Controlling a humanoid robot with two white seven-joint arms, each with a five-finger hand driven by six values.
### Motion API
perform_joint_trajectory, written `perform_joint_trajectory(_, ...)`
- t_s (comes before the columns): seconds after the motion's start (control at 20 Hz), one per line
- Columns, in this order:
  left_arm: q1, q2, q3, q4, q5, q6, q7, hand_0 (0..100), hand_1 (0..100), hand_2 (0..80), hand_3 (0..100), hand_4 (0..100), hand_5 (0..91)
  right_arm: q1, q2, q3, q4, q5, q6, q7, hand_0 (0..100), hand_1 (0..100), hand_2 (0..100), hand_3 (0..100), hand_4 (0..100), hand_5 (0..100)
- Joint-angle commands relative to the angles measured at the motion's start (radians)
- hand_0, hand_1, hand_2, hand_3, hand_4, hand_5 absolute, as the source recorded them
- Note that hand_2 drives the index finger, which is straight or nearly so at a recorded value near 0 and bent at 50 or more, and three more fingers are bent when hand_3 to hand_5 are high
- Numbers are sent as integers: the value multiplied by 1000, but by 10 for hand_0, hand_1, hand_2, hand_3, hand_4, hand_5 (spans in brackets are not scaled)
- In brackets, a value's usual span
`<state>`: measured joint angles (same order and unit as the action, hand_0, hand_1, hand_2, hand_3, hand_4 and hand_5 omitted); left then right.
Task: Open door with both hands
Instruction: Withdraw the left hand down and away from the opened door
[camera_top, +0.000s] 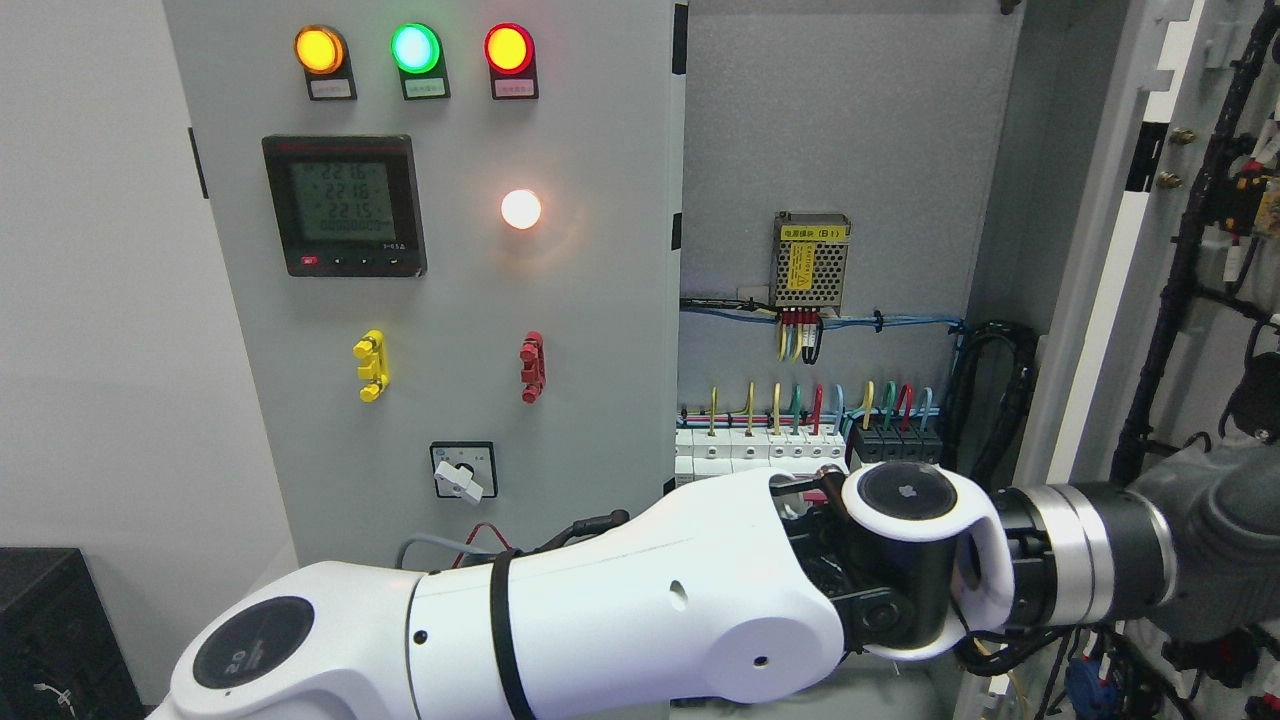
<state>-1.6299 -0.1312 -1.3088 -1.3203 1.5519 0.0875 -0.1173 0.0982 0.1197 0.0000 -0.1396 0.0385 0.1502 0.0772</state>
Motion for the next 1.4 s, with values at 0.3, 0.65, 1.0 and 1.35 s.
perform_joint_trajectory(0.3,10,77,79,-43,0,37,-2,0,0,0,0,0,0,0,0,-18,0,0,0,-1,0,0,0,0,0,0)
perform_joint_trajectory(0.65,76,370,187,-213,2,173,-74,0,0,0,0,0,0,0,0,-18,0,0,0,-1,0,0,0,0,0,0)
perform_joint_trajectory(1.0,465,668,183,-459,-270,230,-142,0,0,0,0,0,0,0,0,-18,0,0,0,1,0,0,0,0,0,0)
perform_joint_trajectory(1.35,1088,866,216,-475,-703,204,-156,0,0,0,0,0,0,0,0,-18,0,0,0,-1,0,0,0,0,0,0)
